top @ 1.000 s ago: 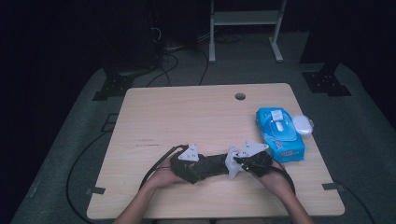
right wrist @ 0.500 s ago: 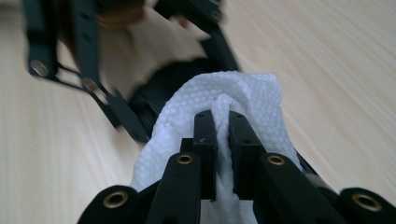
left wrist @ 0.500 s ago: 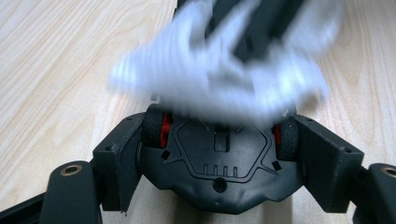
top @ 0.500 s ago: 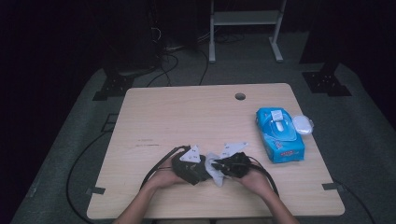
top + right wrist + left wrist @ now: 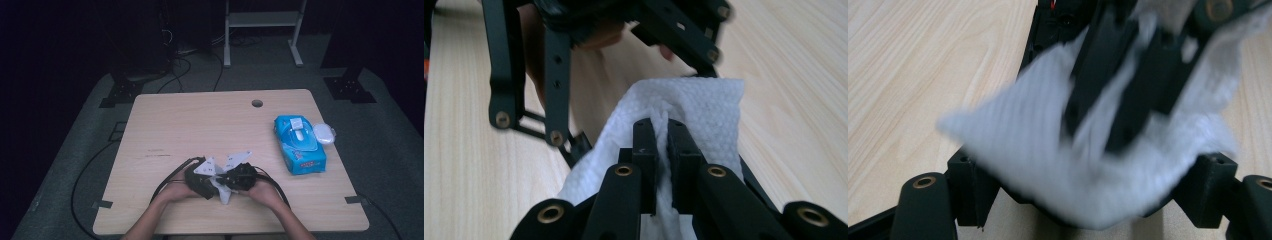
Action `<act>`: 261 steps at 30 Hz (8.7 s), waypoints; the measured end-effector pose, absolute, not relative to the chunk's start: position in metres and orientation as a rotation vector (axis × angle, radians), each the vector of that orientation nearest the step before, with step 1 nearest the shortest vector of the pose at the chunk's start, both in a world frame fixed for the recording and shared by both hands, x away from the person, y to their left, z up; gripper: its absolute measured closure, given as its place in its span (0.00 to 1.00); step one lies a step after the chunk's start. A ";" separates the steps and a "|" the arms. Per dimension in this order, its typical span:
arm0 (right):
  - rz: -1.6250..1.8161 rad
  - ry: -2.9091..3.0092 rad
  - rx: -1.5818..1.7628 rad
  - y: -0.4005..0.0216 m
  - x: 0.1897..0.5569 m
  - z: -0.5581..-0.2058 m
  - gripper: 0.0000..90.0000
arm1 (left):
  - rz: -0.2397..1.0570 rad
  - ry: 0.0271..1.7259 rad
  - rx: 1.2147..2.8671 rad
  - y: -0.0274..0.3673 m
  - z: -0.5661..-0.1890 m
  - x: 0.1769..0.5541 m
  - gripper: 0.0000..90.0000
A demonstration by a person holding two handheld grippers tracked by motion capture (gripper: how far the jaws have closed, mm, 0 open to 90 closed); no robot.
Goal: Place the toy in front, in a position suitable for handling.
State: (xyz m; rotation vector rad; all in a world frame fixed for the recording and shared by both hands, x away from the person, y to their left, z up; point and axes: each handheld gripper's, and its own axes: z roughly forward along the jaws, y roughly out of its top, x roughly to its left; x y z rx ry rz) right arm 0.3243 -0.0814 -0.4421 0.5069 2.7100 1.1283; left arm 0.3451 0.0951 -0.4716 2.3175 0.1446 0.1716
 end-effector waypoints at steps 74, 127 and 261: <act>1.026 2.707 0.571 -0.118 0.321 -0.436 0.94 | 0.152 0.125 2.304 0.096 -0.472 0.345 0.27; 1.157 2.611 0.706 -0.161 0.320 -0.428 0.63 | 0.147 0.127 2.297 0.099 -0.473 0.347 0.27; 1.212 2.622 0.635 -0.177 0.302 -0.451 0.96 | -0.315 0.655 2.138 0.120 -0.468 0.384 0.33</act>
